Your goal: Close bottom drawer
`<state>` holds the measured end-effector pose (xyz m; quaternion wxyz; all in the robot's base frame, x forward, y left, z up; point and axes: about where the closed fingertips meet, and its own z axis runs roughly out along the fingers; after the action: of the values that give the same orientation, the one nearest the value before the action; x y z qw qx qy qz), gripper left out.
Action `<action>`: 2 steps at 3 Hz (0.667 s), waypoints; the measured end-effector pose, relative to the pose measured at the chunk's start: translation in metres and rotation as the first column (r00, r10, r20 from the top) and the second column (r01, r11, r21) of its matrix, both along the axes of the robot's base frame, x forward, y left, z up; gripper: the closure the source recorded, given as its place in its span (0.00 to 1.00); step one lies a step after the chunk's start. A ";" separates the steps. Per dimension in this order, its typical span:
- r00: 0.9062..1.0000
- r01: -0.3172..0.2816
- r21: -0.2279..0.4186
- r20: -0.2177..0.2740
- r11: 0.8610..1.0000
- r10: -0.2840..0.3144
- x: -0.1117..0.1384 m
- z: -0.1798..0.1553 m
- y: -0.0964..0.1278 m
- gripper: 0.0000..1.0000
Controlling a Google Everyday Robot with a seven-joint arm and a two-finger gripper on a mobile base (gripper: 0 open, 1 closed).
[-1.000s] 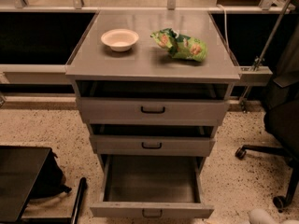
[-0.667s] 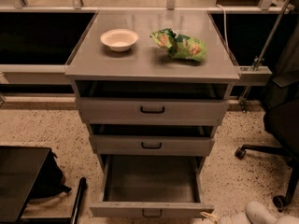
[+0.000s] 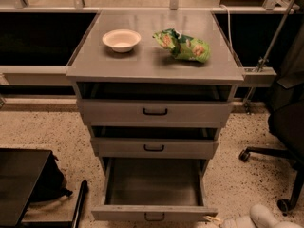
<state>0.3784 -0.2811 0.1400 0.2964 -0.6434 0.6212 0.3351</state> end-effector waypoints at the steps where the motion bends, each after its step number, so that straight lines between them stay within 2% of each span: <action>1: 0.999 -0.013 0.070 -0.036 0.997 0.015 0.015 -0.017 0.016 0.00; 2: 1.000 -0.026 0.089 -0.004 0.996 0.026 0.054 -0.018 0.028 0.00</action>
Offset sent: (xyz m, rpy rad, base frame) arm 0.1250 0.0308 -0.0199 0.0997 -0.0589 0.0384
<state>0.4328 -0.2535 0.1216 0.3188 -0.6366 0.5980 0.3680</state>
